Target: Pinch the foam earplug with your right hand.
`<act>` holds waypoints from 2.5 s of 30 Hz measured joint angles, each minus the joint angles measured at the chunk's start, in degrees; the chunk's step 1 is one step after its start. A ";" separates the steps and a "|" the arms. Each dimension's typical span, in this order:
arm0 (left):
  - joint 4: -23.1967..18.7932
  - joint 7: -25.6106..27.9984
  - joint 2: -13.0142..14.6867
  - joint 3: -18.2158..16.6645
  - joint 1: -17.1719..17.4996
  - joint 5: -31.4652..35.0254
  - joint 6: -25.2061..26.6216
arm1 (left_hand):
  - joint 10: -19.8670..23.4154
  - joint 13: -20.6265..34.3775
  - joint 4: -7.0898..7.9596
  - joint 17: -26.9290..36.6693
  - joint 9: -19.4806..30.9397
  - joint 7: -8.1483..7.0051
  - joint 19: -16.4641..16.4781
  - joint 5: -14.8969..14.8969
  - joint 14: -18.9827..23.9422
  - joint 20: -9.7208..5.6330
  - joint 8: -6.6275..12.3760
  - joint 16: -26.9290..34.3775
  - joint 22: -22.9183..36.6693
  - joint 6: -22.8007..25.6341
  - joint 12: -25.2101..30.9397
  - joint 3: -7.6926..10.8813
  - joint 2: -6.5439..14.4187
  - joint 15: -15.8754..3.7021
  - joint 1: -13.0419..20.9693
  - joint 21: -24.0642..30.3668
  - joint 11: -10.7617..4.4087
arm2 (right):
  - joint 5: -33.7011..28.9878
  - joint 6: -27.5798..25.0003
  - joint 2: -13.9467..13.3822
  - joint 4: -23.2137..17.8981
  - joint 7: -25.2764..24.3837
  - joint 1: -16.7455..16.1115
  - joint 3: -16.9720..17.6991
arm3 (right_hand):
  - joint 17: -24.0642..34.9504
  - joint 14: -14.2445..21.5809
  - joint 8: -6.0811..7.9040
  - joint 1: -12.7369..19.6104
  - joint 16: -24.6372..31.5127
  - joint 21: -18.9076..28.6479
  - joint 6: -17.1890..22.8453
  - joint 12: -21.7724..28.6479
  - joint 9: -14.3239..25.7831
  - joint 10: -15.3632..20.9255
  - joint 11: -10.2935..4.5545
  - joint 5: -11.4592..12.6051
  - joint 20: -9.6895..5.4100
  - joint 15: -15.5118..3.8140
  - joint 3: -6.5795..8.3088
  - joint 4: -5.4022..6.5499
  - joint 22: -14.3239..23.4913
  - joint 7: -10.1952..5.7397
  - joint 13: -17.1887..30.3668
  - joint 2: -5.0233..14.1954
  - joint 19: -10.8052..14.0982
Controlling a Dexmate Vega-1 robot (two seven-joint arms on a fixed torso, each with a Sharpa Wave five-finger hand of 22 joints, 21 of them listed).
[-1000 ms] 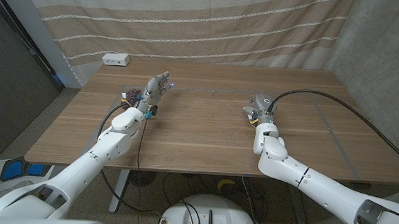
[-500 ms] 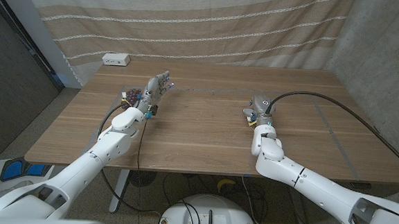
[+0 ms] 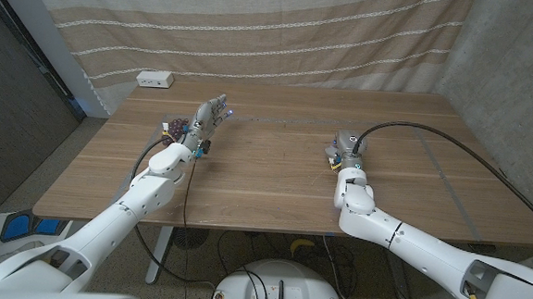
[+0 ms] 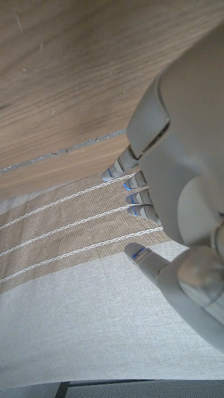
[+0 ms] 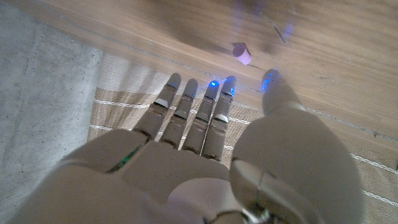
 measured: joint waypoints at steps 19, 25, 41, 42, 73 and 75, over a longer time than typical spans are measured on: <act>-0.18 -0.38 0.25 -0.09 0.02 0.01 -0.14 | 0.00 0.00 -0.17 0.01 0.00 0.00 0.00 0.00 0.00 0.00 0.00 0.00 0.00 0.00 0.00 -0.17 0.00 0.00 0.00 0.00 0.00 | 0.28 -1.42 0.81 2.70 -0.23 1.38 -1.62 | 2.35 1.44 3.38 3.76 2.63 0.00 7.20 1.49 0.26 3.64 -1.10 -0.71 -0.51 -0.22 -1.03 -0.40 -0.01 0.62 2.03 2.12 0.51; -0.18 -0.58 0.26 -0.11 -0.02 0.01 -0.34 | 0.00 0.00 -0.18 0.01 0.00 0.00 0.00 0.00 0.00 0.00 0.00 0.00 0.00 0.00 0.00 -0.18 0.00 0.00 0.00 0.00 0.00 | 0.53 -1.54 0.89 3.29 -0.40 1.71 -2.04 | 3.28 2.37 4.20 6.10 3.80 0.00 8.57 2.14 0.24 4.95 -1.42 -1.48 -1.15 -0.31 -0.78 -0.64 -0.01 0.54 2.92 3.25 0.67; -0.69 -0.35 0.40 -0.32 0.28 0.00 -0.51 | 0.00 0.00 -0.64 0.01 0.00 0.00 0.00 0.00 0.00 0.00 0.00 0.00 0.00 0.00 0.00 -0.64 0.00 0.00 0.00 0.00 0.00 | 1.03 -0.42 1.03 4.95 -1.02 2.47 -2.62 | 4.31 6.07 6.83 10.96 4.90 0.45 14.71 5.25 0.08 11.09 -0.98 -2.93 -2.07 -0.52 0.53 -1.44 -0.01 1.58 4.98 5.81 1.42; -0.76 -0.33 0.41 -0.35 0.36 0.00 -0.52 | 0.00 0.00 -0.63 0.02 0.00 0.00 0.00 0.00 0.00 0.00 0.00 0.00 0.00 0.00 0.00 -0.64 0.00 0.00 0.00 0.00 0.00 | 1.12 -0.06 1.07 5.08 -1.44 2.38 -2.51 | 4.34 6.50 7.07 11.19 5.12 0.63 14.76 5.37 0.08 11.18 -0.90 -2.94 -2.26 -0.49 0.75 -1.35 -0.01 1.63 5.06 6.03 1.61; -1.51 -0.33 0.63 -0.43 0.89 -0.26 -0.50 | 0.00 0.00 -0.88 0.02 0.00 0.00 0.00 0.00 0.00 0.00 0.00 0.00 0.00 0.00 0.00 -0.88 0.00 0.00 0.00 0.00 0.00 | 3.80 13.13 4.07 9.27 -27.27 -3.46 6.19 | 5.82 16.90 8.56 13.72 7.11 3.30 16.98 7.26 0.06 13.85 1.75 -0.94 -1.21 -1.95 2.82 -0.69 0.28 3.71 7.69 5.01 6.99; -1.51 -0.39 0.64 -0.44 0.89 -0.29 -0.50 | 0.00 0.00 -0.88 0.02 0.00 0.00 0.00 0.00 0.00 0.00 0.00 0.00 0.00 0.00 0.00 -0.88 0.00 0.00 0.00 0.00 0.00 | 3.81 13.58 3.94 8.87 -27.83 -3.67 6.57 | 6.08 17.34 8.56 13.72 7.11 3.44 16.98 7.66 0.06 13.85 1.75 -0.70 -1.02 -1.96 3.03 -0.49 0.28 3.71 7.92 5.01 7.57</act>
